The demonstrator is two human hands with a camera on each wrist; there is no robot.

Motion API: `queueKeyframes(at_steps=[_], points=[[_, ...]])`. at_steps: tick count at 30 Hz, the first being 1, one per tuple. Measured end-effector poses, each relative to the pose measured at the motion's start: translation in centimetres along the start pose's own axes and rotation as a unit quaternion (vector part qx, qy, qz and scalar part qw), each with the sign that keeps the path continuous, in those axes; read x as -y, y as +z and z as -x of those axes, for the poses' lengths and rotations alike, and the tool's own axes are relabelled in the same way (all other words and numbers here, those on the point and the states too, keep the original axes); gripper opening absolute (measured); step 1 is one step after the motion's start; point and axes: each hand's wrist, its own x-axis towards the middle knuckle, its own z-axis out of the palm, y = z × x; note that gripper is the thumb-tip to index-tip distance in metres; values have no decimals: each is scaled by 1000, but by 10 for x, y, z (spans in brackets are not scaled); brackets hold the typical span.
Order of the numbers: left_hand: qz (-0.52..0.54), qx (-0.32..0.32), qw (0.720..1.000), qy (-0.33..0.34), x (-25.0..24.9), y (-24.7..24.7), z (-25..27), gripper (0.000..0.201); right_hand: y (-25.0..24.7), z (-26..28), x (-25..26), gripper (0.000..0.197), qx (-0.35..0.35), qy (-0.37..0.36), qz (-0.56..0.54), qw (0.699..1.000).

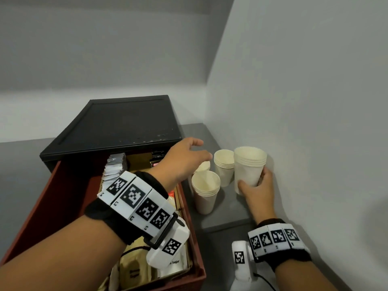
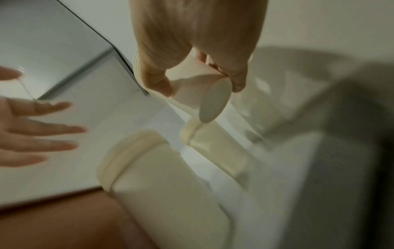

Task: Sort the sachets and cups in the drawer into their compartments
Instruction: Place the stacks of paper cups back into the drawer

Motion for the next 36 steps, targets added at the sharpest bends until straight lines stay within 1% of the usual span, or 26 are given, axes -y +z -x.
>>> queueKeyframes(at_steps=[3,5,6,7,8,9,10,11,14,17,18,20,22,23,24,26,29,32,33,36], points=[[28,9,999,38,-6,-1,-2,59,-3,-2,50,63,21,-63,-62,996],[90,34,993,67,-14,1,0,79,0,3,87,67,70,-111,-94,987],[137,46,986,87,-19,1,1,84,3,7,102,69,108,-133,-93,981],[191,54,972,122,-24,1,3,80,6,11,114,70,150,-148,-92,973],[238,47,956,162,-29,0,4,69,9,14,125,71,193,-156,-95,964],[269,24,943,194,-32,-2,5,62,12,18,132,71,229,-153,-108,955],[286,-7,934,213,-34,-7,6,62,14,20,136,69,250,-147,-124,949],[292,-38,929,225,-35,-12,6,63,15,21,138,67,251,-140,-137,948],[281,-102,923,243,-31,-34,8,65,13,17,116,60,207,-111,-124,964],[259,-138,924,246,-26,-60,14,73,13,19,65,52,157,-51,-72,984],[255,-151,923,247,-23,-70,16,76,15,21,45,55,152,-25,-57,986],[245,-174,922,246,-16,-86,18,78,23,26,10,72,160,38,-26,986],[240,-189,921,242,-8,-97,21,73,35,28,-17,89,183,98,-8,978],[238,-196,921,239,-5,-102,22,69,41,28,-29,93,202,116,-11,973],[233,-202,922,235,-2,-105,24,65,47,27,-38,94,221,122,-20,967],[222,-208,925,227,5,-109,26,57,58,25,-50,91,239,109,-25,965],[221,-215,926,217,14,-113,27,56,69,27,-52,87,236,77,-29,968],[223,-220,926,211,22,-119,29,57,72,28,-46,74,221,56,-8,974],[222,-221,926,211,25,-122,31,59,71,26,-43,74,217,46,2,975],[217,-228,924,219,30,-141,34,60,60,16,-12,86,216,37,0,976]])
